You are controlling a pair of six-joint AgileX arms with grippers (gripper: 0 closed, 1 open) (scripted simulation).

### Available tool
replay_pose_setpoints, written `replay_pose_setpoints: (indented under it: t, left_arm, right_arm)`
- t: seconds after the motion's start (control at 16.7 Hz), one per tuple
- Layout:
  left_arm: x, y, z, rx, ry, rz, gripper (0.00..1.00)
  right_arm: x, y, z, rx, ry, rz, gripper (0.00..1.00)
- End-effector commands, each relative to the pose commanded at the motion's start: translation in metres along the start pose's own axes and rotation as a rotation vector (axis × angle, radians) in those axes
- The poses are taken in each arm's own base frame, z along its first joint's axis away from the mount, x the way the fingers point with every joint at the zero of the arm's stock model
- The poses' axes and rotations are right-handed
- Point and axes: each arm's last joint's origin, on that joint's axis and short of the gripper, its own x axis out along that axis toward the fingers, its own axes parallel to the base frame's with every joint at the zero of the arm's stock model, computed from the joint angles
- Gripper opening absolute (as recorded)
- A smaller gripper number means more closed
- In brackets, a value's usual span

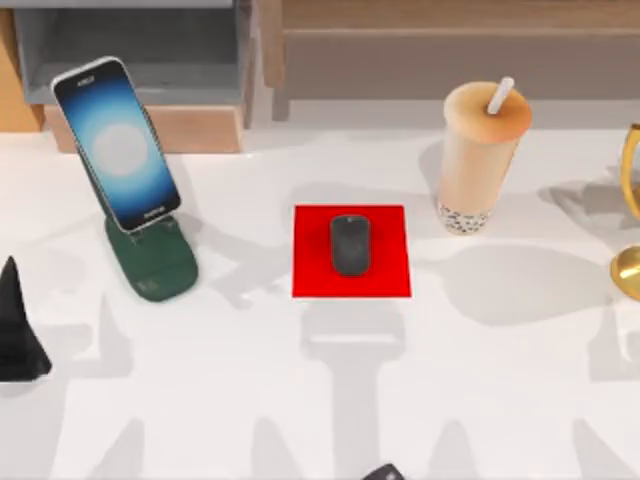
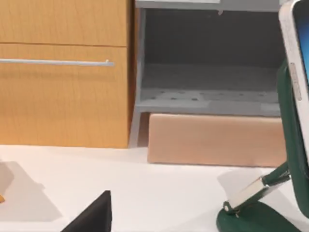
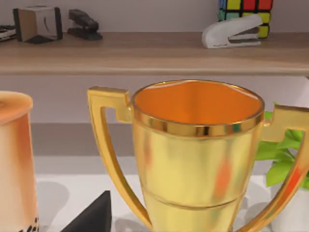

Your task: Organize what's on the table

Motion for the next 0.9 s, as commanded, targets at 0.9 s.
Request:
replay_pose_setpoints:
  t: [0.9]
  left_arm:
    - [-0.001,0.005,-0.003,0.027,-0.076,0.002,1.0]
  right_arm:
    - [0.015,0.018,0.0,-0.009,0.086,0.119,1.0]
